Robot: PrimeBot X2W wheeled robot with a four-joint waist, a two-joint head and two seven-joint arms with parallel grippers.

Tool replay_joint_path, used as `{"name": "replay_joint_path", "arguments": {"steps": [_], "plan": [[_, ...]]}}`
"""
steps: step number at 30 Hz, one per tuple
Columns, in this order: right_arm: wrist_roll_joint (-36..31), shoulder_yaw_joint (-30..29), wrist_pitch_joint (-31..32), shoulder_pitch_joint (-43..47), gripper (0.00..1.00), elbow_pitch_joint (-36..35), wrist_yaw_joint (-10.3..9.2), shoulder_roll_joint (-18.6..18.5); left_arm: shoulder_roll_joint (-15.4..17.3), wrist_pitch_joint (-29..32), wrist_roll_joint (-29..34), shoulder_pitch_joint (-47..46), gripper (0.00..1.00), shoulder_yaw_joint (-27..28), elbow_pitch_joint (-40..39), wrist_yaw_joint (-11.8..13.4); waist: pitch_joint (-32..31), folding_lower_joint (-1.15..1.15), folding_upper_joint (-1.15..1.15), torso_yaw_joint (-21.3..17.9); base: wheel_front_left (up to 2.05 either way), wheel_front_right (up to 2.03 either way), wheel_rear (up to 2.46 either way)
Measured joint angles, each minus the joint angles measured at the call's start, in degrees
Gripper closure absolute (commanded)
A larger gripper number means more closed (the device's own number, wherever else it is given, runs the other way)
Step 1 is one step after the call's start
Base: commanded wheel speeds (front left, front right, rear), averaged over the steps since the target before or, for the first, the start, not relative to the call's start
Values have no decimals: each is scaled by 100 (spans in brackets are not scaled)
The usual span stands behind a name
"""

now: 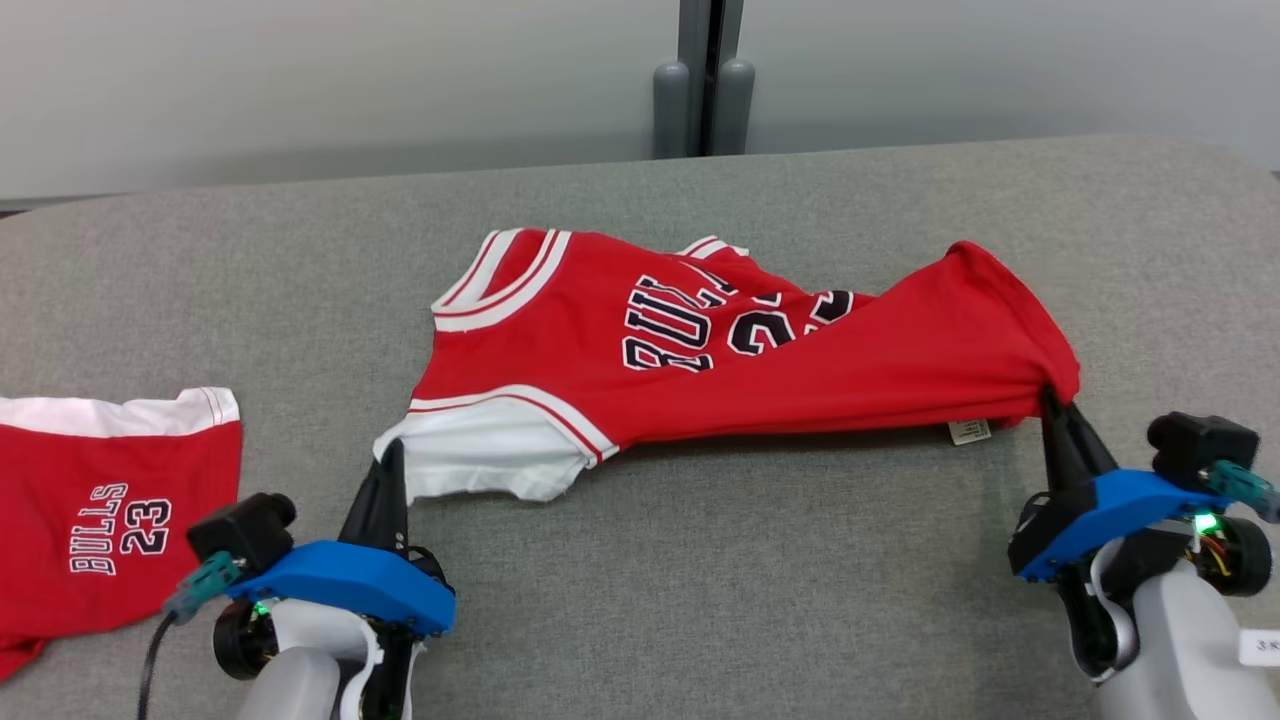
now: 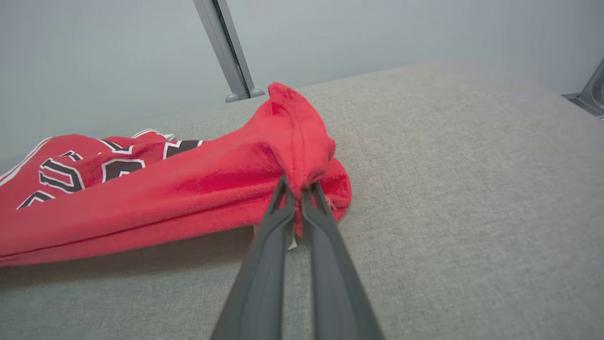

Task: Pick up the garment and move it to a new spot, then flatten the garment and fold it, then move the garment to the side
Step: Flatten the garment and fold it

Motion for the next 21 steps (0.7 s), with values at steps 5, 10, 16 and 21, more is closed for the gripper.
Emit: {"name": "replay_joint_path", "arguments": {"steps": [5, 10, 16, 21], "plan": [[282, 3, 389, 593, 100, -1365, 0, 1, 31, -5, -382, 240, 100, 234, -906, -124, -161, 0, 0, -57, 0, 0, 0], [527, -20, 915, 1156, 100, -2822, 0, 2, 15, 183, -882, 517, 100, 425, -2061, -177, -312, 0, 0, -100, 0, 0, 0], [710, -130, 1495, 1422, 100, -4396, -1, -5, 68, 722, -1408, 611, 100, 493, -3601, -122, -301, -1, 0, -88, 0, 0, 0], [668, -43, 1969, 1042, 100, -4855, -1, -24, 270, 1389, -1695, 258, 100, 482, -4151, 55, -90, -1, 0, -109, 0, 0, 0]]}}
